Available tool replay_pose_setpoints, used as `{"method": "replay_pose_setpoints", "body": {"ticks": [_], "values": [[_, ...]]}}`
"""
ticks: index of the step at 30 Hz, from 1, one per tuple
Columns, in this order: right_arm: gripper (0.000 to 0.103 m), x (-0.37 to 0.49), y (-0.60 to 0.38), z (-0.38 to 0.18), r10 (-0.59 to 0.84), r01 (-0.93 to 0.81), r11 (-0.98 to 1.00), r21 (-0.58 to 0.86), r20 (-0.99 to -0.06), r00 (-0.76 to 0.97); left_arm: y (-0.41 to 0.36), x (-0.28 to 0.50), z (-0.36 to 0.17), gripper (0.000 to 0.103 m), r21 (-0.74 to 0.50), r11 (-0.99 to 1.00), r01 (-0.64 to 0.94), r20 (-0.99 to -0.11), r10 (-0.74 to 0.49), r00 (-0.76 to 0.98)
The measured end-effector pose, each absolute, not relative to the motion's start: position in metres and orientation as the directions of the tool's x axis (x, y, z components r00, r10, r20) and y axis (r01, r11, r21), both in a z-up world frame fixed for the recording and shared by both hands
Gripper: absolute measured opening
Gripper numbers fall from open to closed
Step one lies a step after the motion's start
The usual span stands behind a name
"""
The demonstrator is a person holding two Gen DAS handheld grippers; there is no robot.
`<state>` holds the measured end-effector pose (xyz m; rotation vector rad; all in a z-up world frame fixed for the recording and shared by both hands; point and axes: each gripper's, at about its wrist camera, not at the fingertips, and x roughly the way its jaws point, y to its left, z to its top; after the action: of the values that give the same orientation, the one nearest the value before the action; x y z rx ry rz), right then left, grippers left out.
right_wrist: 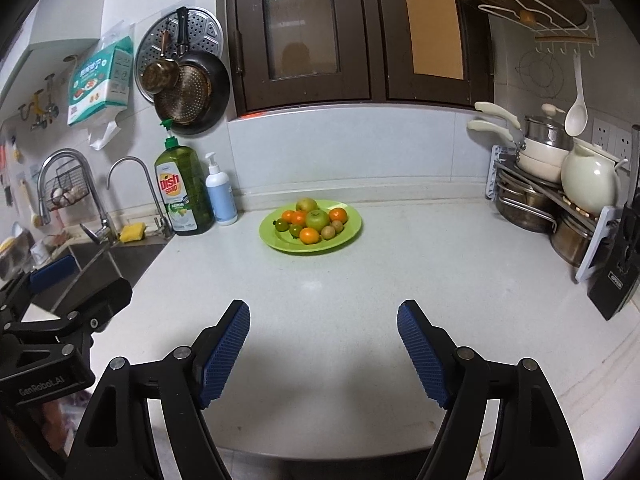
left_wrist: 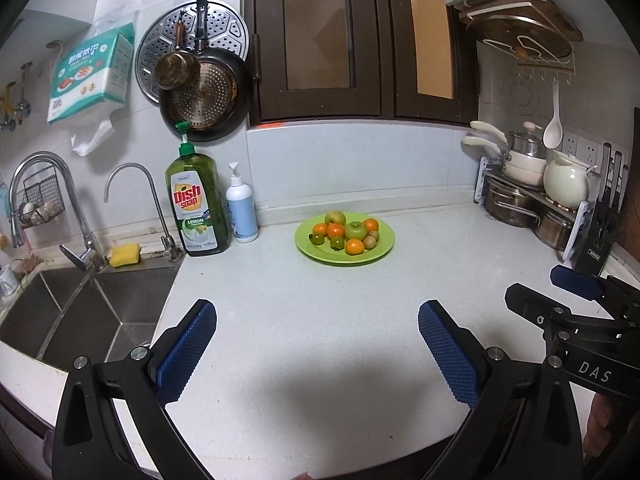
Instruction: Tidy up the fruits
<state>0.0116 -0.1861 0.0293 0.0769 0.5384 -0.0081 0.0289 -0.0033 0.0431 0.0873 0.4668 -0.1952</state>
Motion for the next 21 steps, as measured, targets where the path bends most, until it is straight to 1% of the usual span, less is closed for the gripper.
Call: {"method": "replay_pose_setpoints", "body": {"ticks": [11, 21], "values": [[0.080, -0.006, -0.190, 0.034, 0.019, 0.017, 0.998, 0.068, -0.493, 0.870, -0.009, 0.013, 0.045, 0.103, 0.039, 0.980, 0.195, -0.462, -0.155, 0.873], [0.080, -0.012, -0.197, 0.034, 0.019, 0.019, 0.997, 0.071, -0.498, 0.867, -0.013, 0.005, 0.046, 0.103, 0.056, 0.980, 0.191, -0.444, -0.147, 0.884]]}}
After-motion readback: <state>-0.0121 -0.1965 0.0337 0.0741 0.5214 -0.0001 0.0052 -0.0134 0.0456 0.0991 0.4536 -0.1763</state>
